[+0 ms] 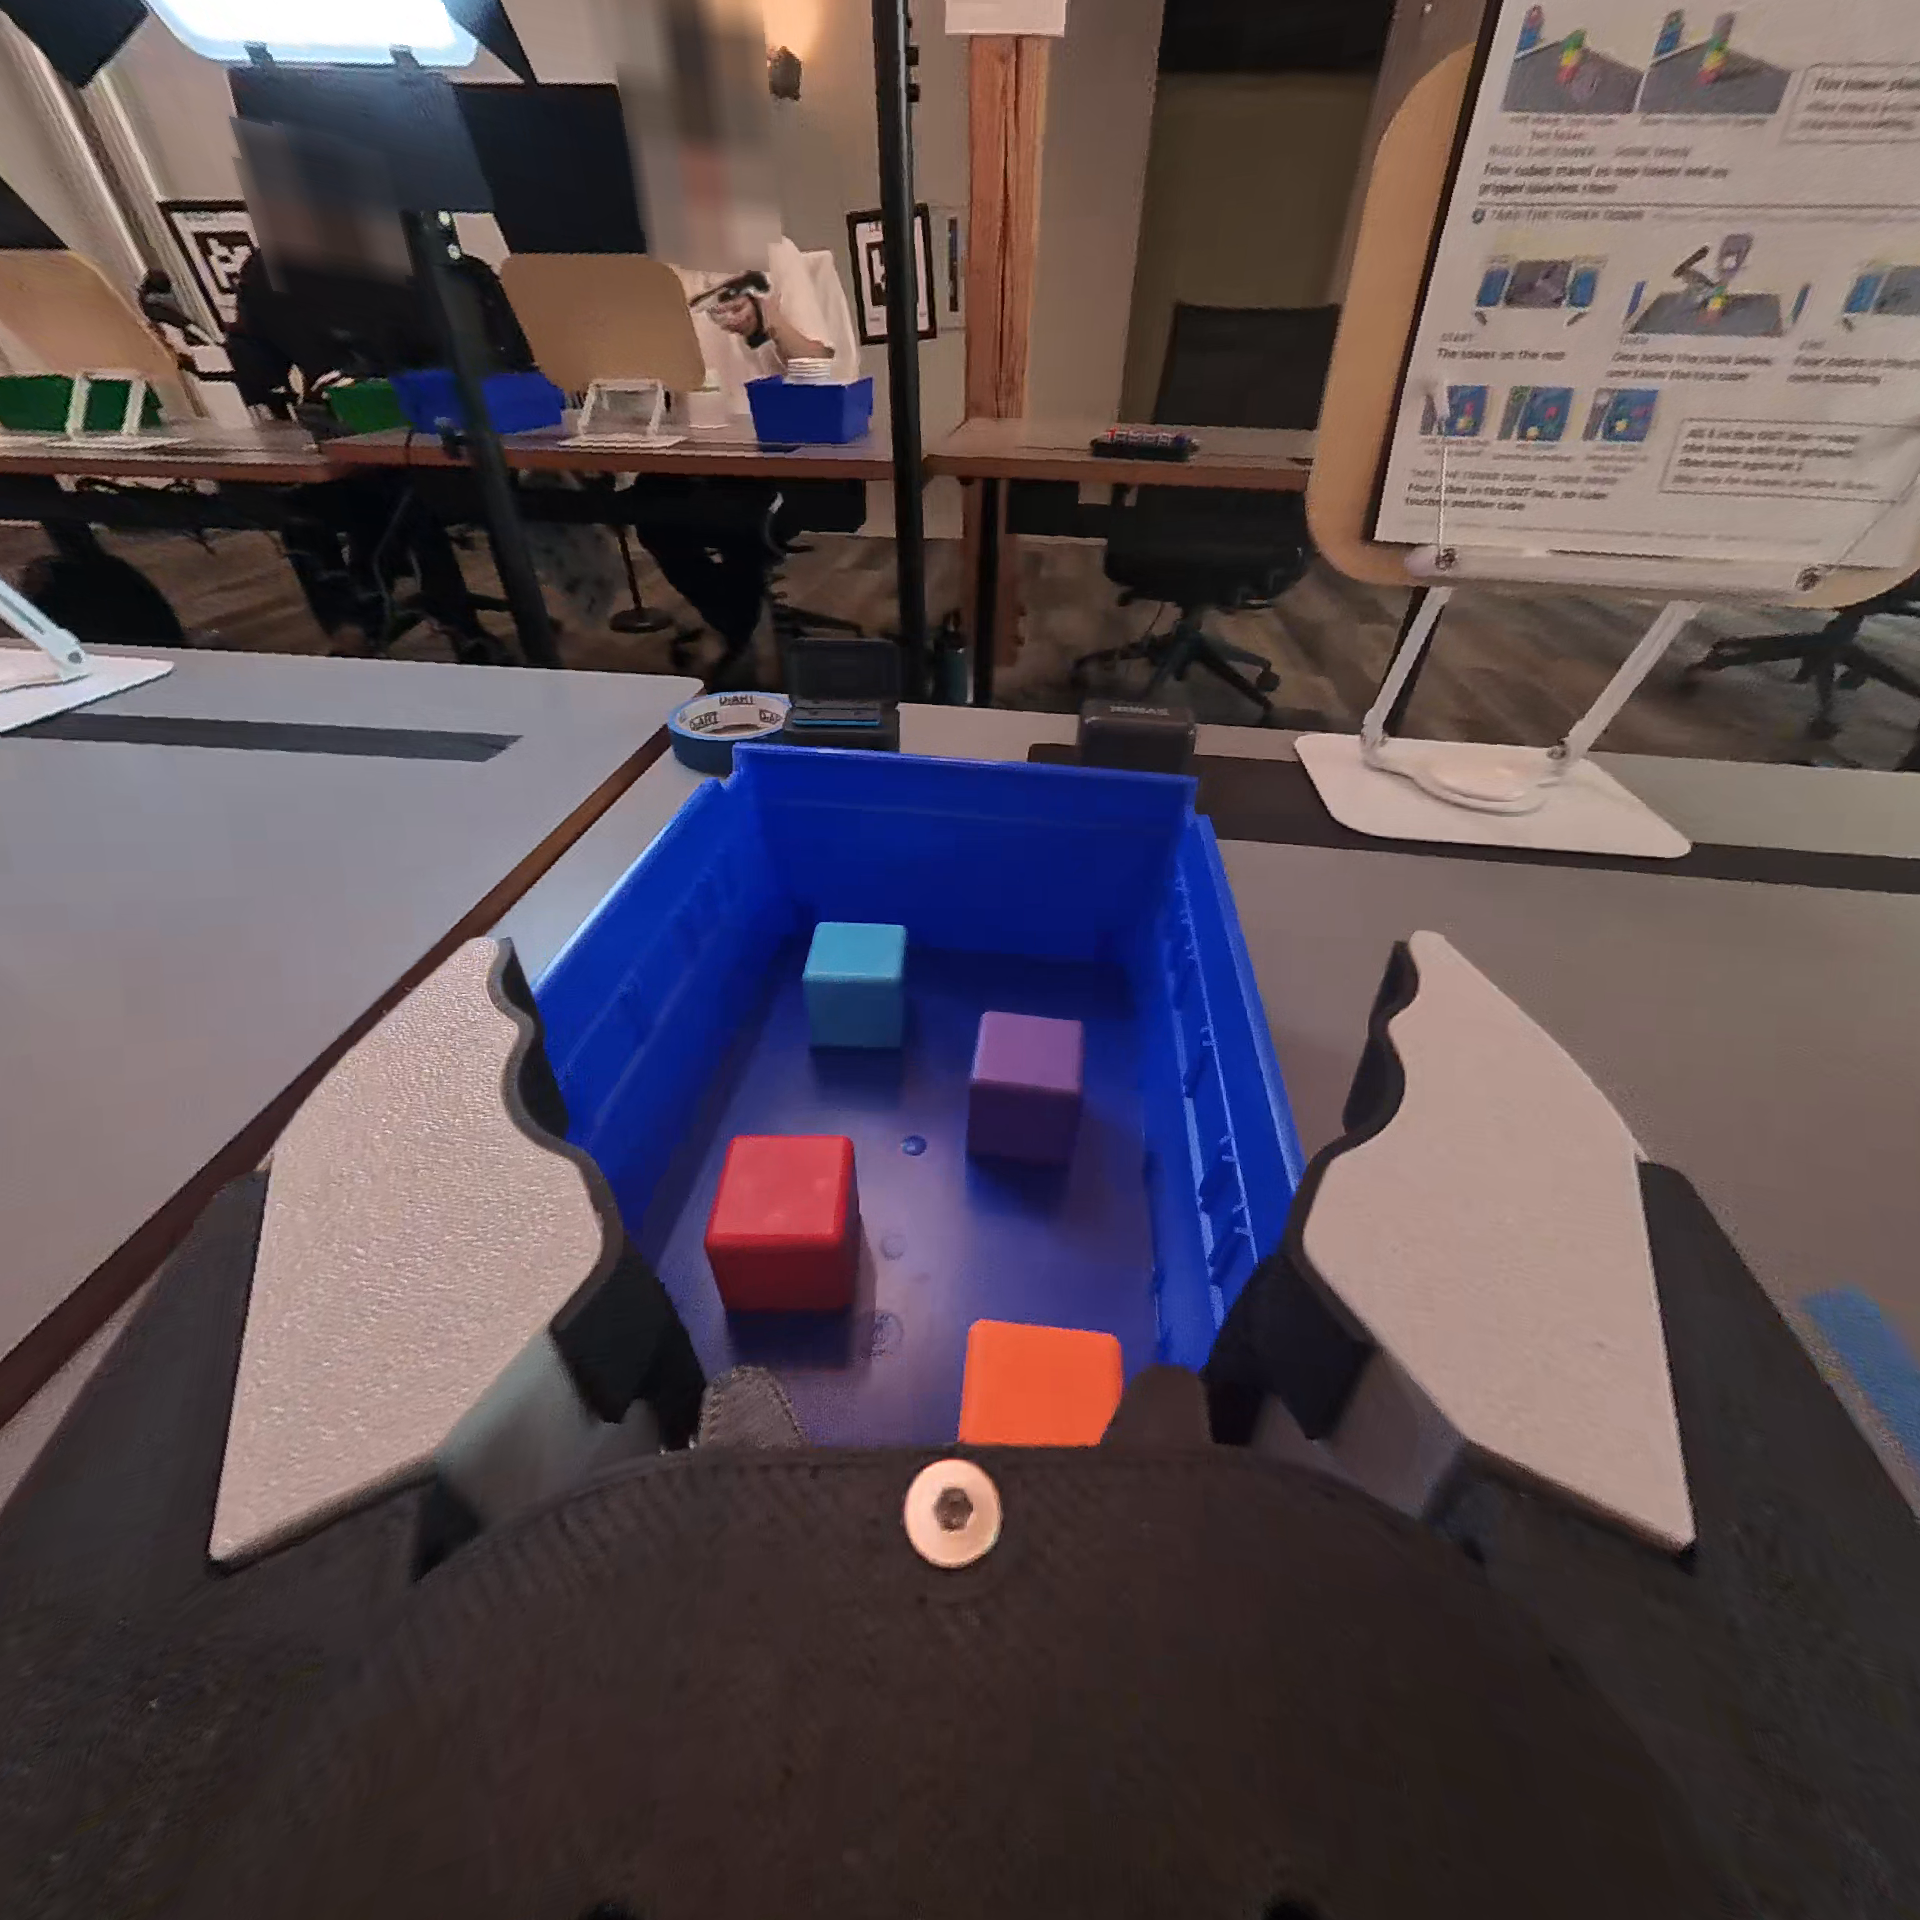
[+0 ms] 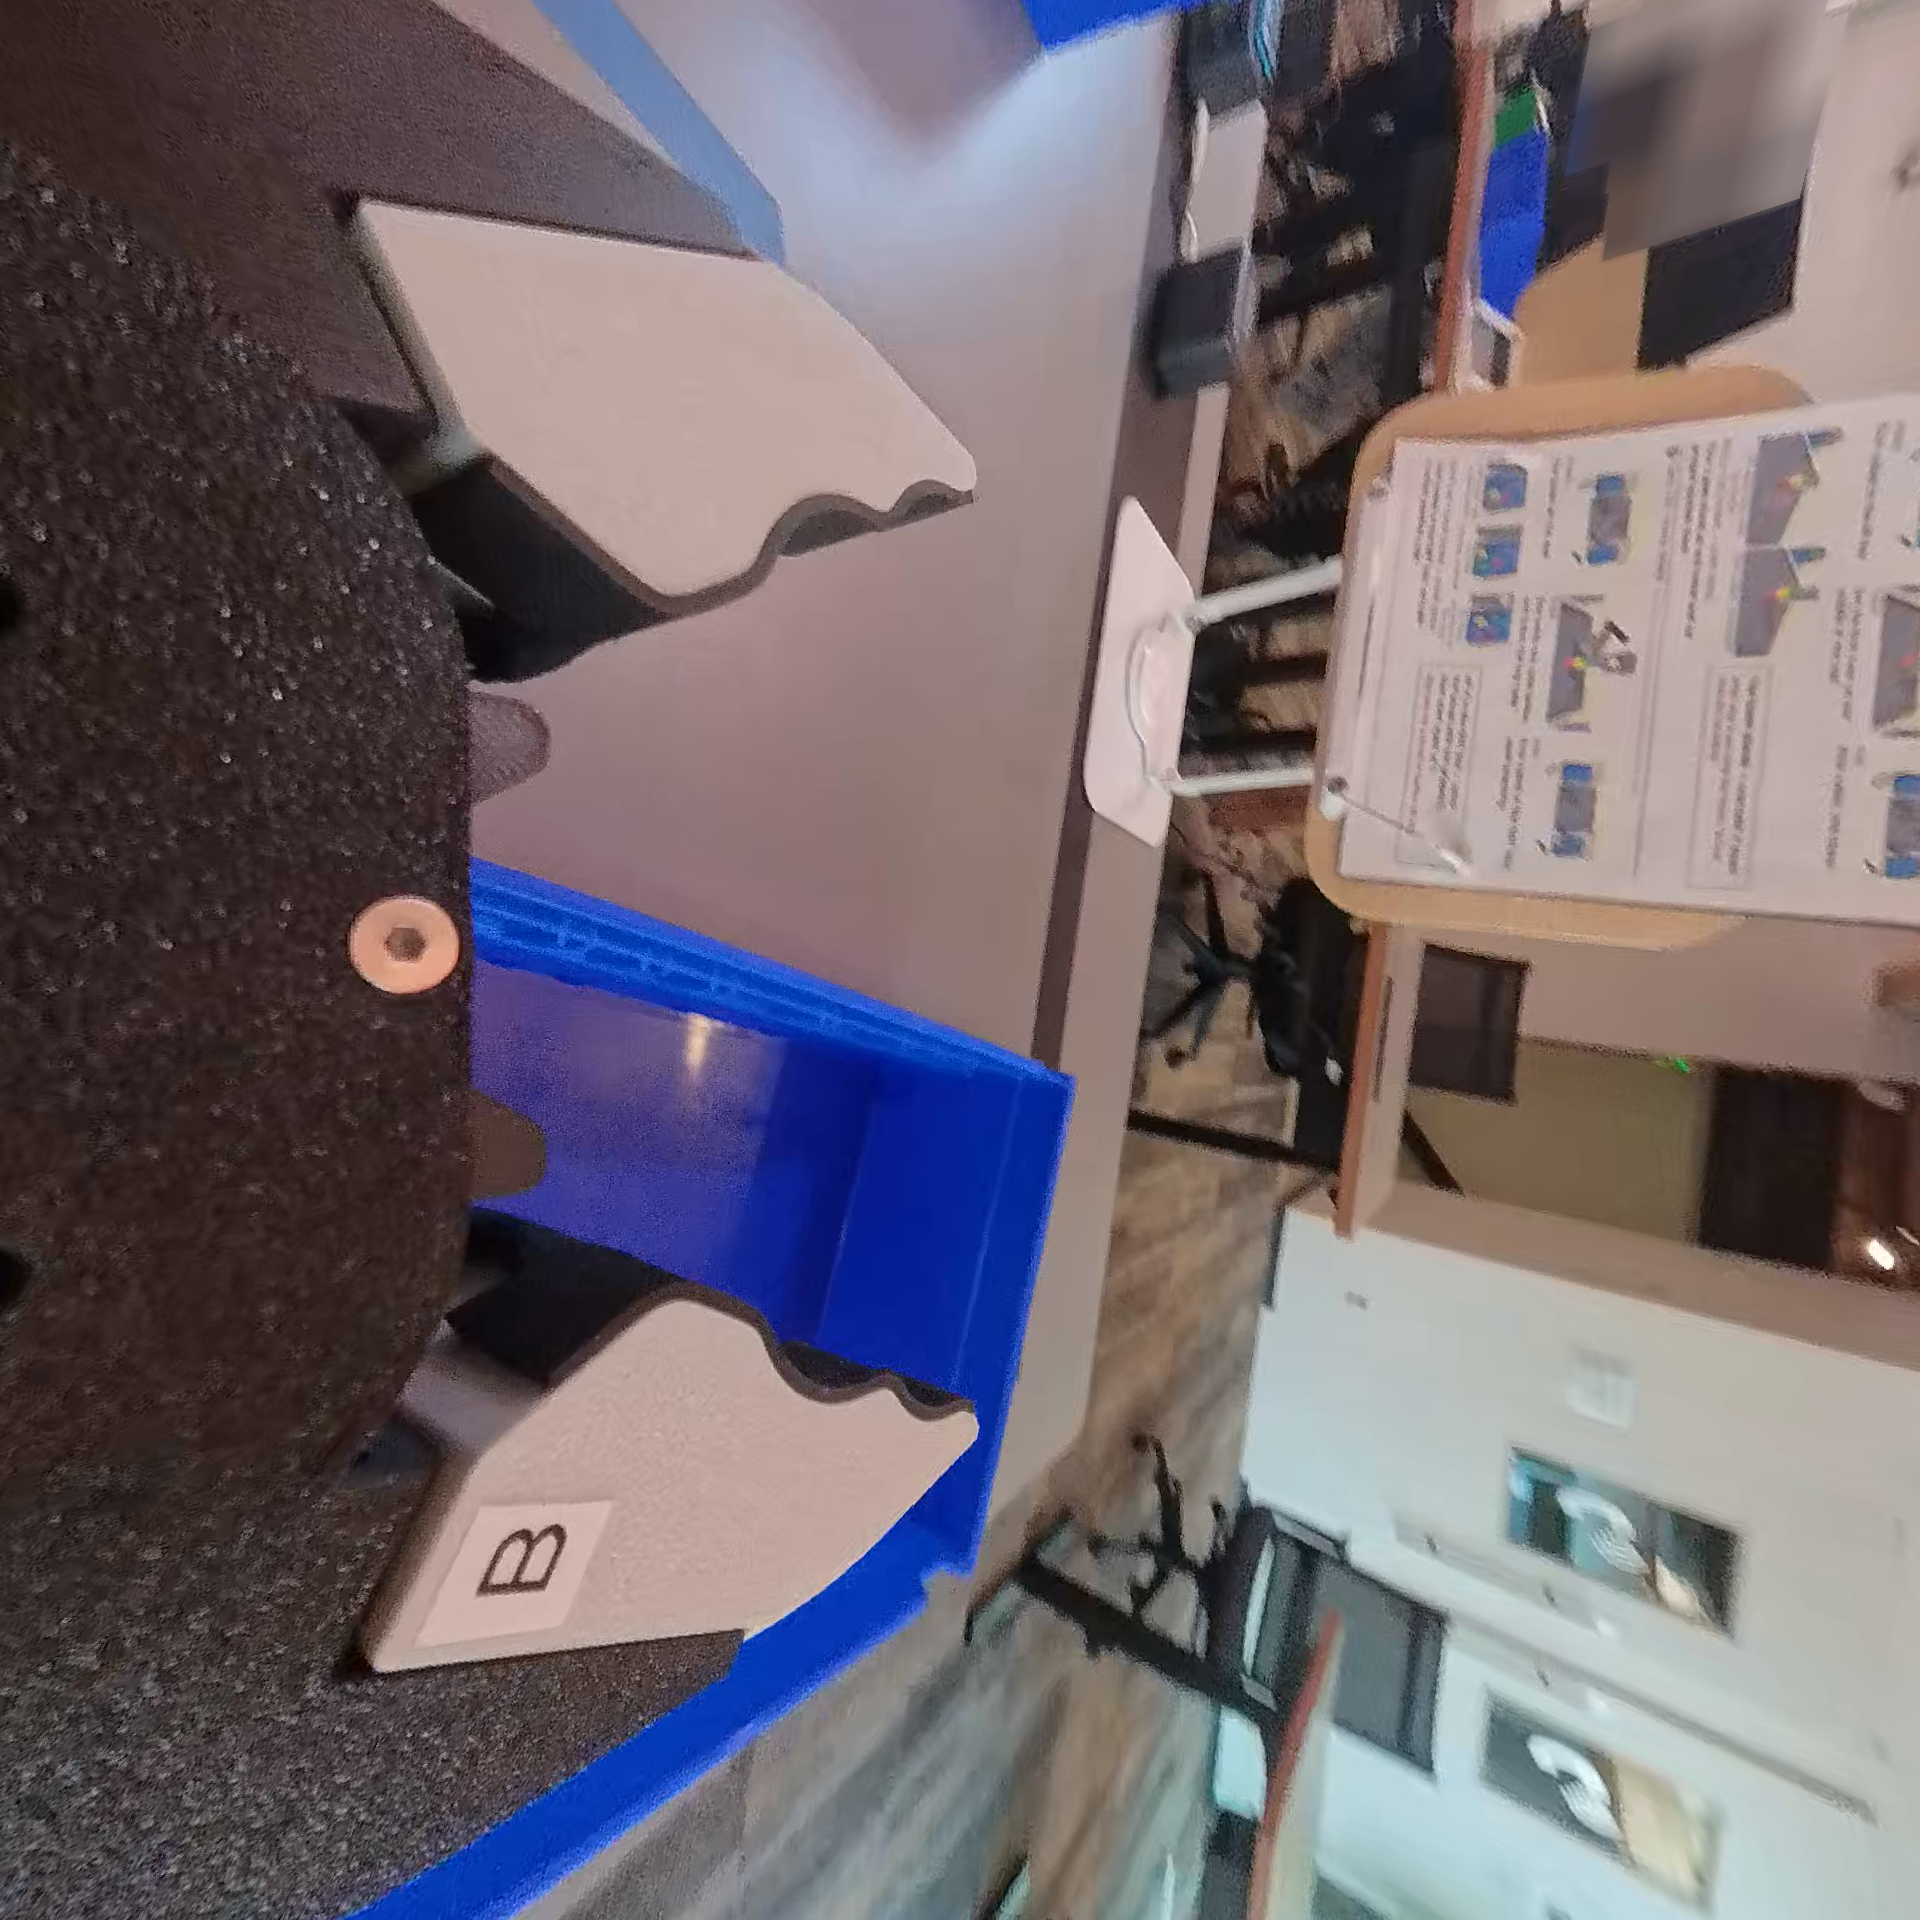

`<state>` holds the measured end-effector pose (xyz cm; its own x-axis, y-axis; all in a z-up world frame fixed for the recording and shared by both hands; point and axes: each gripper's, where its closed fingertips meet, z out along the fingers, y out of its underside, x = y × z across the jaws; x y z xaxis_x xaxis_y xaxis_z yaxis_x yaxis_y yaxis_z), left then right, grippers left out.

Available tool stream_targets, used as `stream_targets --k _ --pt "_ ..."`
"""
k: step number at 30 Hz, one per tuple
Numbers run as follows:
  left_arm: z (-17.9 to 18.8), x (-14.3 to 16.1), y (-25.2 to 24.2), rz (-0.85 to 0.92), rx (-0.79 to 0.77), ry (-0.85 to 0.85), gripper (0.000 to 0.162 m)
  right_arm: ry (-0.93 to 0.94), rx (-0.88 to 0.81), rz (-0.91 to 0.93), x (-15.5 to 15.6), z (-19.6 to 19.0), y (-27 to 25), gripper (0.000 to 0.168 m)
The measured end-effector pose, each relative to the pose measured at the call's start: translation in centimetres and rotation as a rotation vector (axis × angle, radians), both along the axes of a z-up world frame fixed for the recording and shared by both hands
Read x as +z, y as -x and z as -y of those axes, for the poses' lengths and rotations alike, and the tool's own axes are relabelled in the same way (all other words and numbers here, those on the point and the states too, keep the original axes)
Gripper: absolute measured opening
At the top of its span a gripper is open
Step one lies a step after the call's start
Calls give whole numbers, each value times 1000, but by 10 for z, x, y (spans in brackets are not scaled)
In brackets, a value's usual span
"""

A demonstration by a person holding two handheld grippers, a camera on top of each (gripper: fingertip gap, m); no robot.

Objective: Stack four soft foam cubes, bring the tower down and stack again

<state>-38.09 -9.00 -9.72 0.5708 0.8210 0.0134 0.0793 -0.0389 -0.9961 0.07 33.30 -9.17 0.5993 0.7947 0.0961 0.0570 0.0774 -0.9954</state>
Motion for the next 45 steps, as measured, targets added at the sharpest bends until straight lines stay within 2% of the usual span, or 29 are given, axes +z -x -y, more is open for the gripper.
stream_targets --k 3,9,12,14,20,23,26,27,28,29,32,34,36,38,40,42,45 --pt "2 -18 1 91 -4 56 145 0 -46 -4 -4 1 -4 148" --pt "4 -43 20 197 -34 140 145 30 -22 30 -16 9 1 148" --pt "16 -69 41 314 4 287 145 35 -10 43 -20 12 3 148" --pt "15 -87 50 399 -32 372 145 35 4 48 -22 14 4 148" --pt "18 -141 61 684 -113 615 112 37 17 49 -24 15 3 148" --pt "22 -160 62 768 -113 685 110 31 24 39 -21 17 2 148" --pt "26 -171 64 799 -101 744 97 19 25 33 -17 17 1 148" --pt "27 -173 64 804 -106 763 90 16 25 35 -16 18 1 148" --pt "26 -175 64 808 -121 778 73 12 27 36 -16 18 1 148" --pt "20 -174 62 810 -159 753 57 8 31 36 -15 19 2 148" --pt "13 -157 72 698 -149 647 56 1 66 46 -15 25 7 148" --pt "-9 -130 63 583 -273 463 56 0 116 68 -17 34 14 148" --pt "-41 -80 39 477 -484 124 55 -17 184 85 -18 47 24 148" --pt "-63 -18 -5 435 -762 -261 55 -58 279 92 -15 65 38 147" --pt "-74 32 -59 412 -1044 -539 55 -126 413 77 -7 94 57 147" --pt "-88 55 -107 420 -1227 -654 55 -215 587 33 5 132 77 142" --pt "-114 58 -176 542 -1454 -687 57 -333 849 -120 31 194 98 109"
